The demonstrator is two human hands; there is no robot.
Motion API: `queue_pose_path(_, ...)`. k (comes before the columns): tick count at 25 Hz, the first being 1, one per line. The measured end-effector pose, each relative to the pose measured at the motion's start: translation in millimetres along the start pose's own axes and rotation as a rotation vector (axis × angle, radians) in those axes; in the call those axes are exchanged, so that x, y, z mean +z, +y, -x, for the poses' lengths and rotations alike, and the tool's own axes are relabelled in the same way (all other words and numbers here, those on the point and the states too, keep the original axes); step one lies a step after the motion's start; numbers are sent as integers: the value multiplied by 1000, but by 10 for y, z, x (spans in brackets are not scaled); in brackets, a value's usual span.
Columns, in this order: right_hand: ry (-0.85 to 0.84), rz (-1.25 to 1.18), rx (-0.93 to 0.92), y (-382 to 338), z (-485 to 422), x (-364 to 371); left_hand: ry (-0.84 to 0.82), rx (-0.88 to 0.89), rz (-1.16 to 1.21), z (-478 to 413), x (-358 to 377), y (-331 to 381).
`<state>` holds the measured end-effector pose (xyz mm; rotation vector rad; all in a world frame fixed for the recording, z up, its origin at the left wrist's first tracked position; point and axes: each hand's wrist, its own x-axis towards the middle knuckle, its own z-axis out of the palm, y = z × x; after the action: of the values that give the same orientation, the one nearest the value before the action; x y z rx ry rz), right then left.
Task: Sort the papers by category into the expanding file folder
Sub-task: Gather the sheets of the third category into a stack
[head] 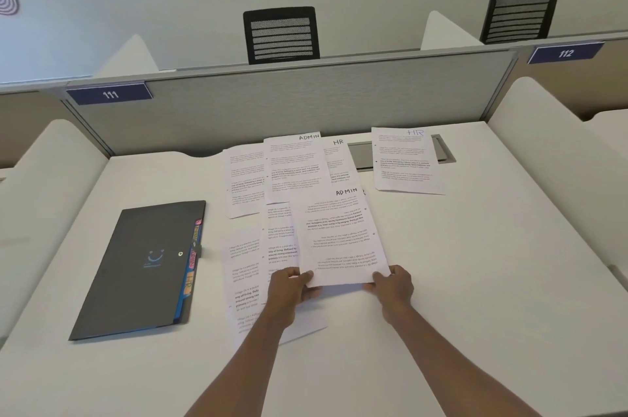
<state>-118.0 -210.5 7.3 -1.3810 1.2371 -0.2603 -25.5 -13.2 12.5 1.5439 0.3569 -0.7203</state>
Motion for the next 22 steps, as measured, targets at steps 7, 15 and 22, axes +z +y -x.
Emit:
queue_pose_path(7, 0, 129, -120, 83, -12, 33, 180, 113, -175, 29, 21, -17)
queue_pose_path(15, -52, 268, -245, -398, -386, -26, -20, 165, 14, 66, -258, 77)
queue_pose_path(22, -535, -59, -90, -601, -520, 57, -82, 142, -112, -98, -453, 215)
